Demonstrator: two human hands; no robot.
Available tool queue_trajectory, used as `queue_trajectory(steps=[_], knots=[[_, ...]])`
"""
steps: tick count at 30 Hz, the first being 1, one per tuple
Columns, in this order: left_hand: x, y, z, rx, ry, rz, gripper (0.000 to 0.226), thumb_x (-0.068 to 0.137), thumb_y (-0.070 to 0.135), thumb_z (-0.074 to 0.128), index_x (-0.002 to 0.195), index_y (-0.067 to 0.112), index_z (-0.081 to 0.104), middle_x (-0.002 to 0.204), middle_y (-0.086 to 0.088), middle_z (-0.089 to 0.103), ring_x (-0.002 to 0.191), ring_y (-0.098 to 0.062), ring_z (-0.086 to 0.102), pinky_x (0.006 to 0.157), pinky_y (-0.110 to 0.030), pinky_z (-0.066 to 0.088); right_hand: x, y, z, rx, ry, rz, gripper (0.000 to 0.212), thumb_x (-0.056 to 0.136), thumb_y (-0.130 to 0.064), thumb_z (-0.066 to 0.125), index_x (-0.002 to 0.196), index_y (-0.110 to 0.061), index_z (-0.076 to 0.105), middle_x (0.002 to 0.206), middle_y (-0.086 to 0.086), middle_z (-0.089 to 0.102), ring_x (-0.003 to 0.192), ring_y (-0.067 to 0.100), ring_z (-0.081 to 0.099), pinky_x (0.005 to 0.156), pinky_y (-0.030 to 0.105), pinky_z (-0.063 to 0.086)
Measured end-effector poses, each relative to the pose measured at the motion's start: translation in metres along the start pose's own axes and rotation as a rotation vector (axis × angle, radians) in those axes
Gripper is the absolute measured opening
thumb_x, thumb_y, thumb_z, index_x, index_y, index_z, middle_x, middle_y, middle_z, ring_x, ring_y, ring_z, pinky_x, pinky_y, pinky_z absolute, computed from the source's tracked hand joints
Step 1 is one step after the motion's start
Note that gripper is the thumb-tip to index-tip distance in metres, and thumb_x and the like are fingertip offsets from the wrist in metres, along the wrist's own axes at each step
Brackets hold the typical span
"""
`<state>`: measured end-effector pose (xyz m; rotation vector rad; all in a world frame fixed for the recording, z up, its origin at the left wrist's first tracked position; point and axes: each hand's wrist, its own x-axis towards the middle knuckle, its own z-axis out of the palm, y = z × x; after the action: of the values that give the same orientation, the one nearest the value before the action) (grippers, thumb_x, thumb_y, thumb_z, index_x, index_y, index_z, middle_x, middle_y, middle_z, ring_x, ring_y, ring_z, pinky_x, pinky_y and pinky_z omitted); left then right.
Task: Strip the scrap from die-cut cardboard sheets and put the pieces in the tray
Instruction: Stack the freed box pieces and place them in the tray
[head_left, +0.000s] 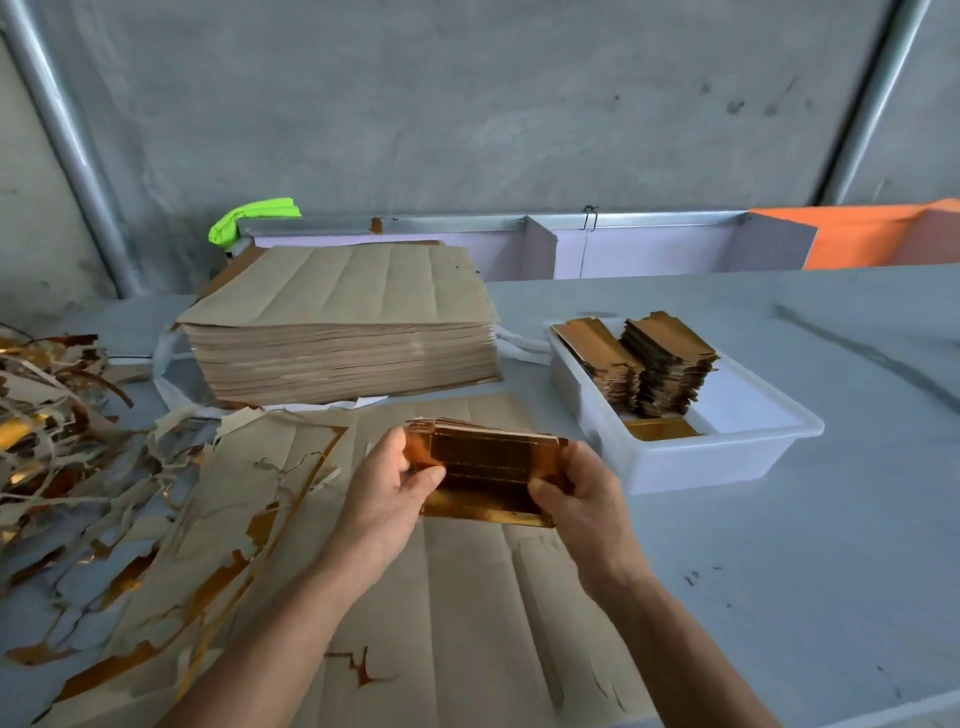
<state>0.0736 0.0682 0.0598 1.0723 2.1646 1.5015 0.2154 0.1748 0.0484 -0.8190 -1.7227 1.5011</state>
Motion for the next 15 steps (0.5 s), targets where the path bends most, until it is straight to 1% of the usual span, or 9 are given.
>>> queue_trajectory(steps=[2,3,5,6,7,10,12,14,15], knots=[[0.011,0.015,0.006,-0.043,0.034,-0.036,0.021,0.092,0.011,0.059,0.099,0.030,0.053,0.092,0.008,0.064,0.087,-0.006,0.060,0.063,-0.015,0.046,0.011,-0.011,-0.012,0.102,0.042,0.077,0.024,0.089,0.002,0.057,0.106,-0.014,0.059,0.098,0.005,0.064,0.094,0.021,0.063,0.080,0.033,0.055],[0.016,0.023,0.010,-0.091,0.038,-0.071,0.021,0.091,0.009,0.059,0.096,0.029,0.054,0.090,0.006,0.064,0.084,-0.008,0.060,0.056,-0.017,0.048,0.016,-0.016,-0.020,0.154,0.057,0.115,0.025,0.088,0.003,0.057,0.108,-0.012,0.060,0.097,0.006,0.064,0.092,0.022,0.063,0.077,0.032,0.056],[0.027,0.038,0.020,-0.230,0.019,-0.144,0.022,0.090,0.001,0.059,0.091,0.022,0.058,0.082,0.001,0.064,0.074,-0.013,0.060,0.045,-0.021,0.050,0.027,-0.027,-0.038,0.215,0.068,0.175,0.020,0.090,0.003,0.055,0.104,-0.009,0.062,0.092,0.004,0.063,0.085,0.018,0.062,0.061,0.023,0.054],[0.032,0.045,0.026,-0.285,0.005,-0.174,0.021,0.089,-0.003,0.059,0.090,0.018,0.059,0.081,-0.002,0.063,0.071,-0.015,0.059,0.043,-0.023,0.052,0.032,-0.031,-0.049,0.201,0.073,0.194,0.018,0.091,0.003,0.055,0.101,-0.009,0.063,0.093,0.004,0.061,0.084,0.017,0.061,0.056,0.020,0.052],[0.037,0.051,0.031,-0.322,-0.009,-0.199,0.021,0.088,-0.005,0.059,0.089,0.016,0.060,0.082,-0.005,0.063,0.070,-0.017,0.058,0.043,-0.024,0.053,0.038,-0.035,-0.059,0.178,0.080,0.204,0.016,0.091,0.002,0.055,0.097,-0.010,0.064,0.096,0.005,0.059,0.086,0.018,0.060,0.054,0.019,0.051],[0.051,0.064,0.050,-0.392,-0.054,-0.248,0.020,0.086,-0.006,0.060,0.089,0.014,0.060,0.092,-0.010,0.062,0.078,-0.022,0.060,0.044,-0.023,0.052,0.053,-0.042,-0.086,0.140,0.115,0.208,0.017,0.088,0.005,0.058,0.090,-0.010,0.066,0.106,0.011,0.057,0.095,0.027,0.060,0.063,0.026,0.054],[0.061,0.072,0.064,-0.409,-0.091,-0.263,0.019,0.087,-0.005,0.060,0.091,0.013,0.060,0.097,-0.011,0.061,0.082,-0.024,0.061,0.045,-0.023,0.052,0.062,-0.046,-0.102,0.118,0.147,0.201,0.017,0.085,0.008,0.060,0.091,-0.007,0.067,0.105,0.014,0.059,0.092,0.030,0.062,0.063,0.027,0.055],[0.071,0.080,0.078,-0.409,-0.135,-0.284,0.018,0.087,-0.005,0.061,0.091,0.013,0.058,0.098,-0.010,0.060,0.083,-0.024,0.062,0.047,-0.023,0.053,0.073,-0.048,-0.116,0.075,0.189,0.195,0.018,0.083,0.008,0.062,0.092,-0.006,0.068,0.101,0.013,0.061,0.085,0.027,0.064,0.060,0.027,0.055],[0.077,0.084,0.086,-0.396,-0.160,-0.291,0.019,0.086,-0.005,0.062,0.091,0.013,0.058,0.100,-0.010,0.060,0.082,-0.024,0.062,0.048,-0.023,0.053,0.078,-0.049,-0.124,0.058,0.209,0.197,0.019,0.083,0.008,0.063,0.092,-0.007,0.068,0.100,0.012,0.062,0.084,0.026,0.064,0.062,0.027,0.055]])
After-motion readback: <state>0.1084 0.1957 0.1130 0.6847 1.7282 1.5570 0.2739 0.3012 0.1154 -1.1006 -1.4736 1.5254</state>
